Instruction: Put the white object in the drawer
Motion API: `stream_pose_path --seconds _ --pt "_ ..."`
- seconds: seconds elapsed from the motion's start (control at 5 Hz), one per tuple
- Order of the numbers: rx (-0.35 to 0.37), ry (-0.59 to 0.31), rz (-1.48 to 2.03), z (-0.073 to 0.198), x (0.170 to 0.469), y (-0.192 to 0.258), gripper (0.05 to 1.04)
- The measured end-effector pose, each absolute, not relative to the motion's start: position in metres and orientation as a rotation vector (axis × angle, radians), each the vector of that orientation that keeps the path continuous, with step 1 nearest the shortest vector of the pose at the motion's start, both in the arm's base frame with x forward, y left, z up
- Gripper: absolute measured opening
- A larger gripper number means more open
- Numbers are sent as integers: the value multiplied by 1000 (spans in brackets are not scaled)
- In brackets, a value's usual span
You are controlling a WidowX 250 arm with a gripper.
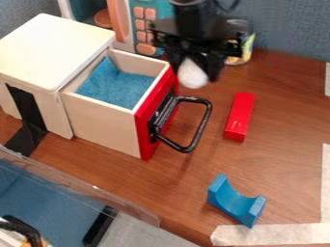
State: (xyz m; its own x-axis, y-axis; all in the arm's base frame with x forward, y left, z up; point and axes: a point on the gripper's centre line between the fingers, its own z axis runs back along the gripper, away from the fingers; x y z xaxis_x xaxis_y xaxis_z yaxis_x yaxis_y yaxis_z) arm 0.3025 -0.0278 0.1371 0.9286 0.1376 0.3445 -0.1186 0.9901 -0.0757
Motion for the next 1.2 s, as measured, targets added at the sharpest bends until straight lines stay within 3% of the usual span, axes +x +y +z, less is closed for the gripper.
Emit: stream_pose_path --seconds 0.6,1.2 --pt "-66 -377 398 142 284 40 633" --pt "-58 -288 462 106 286 70 633"
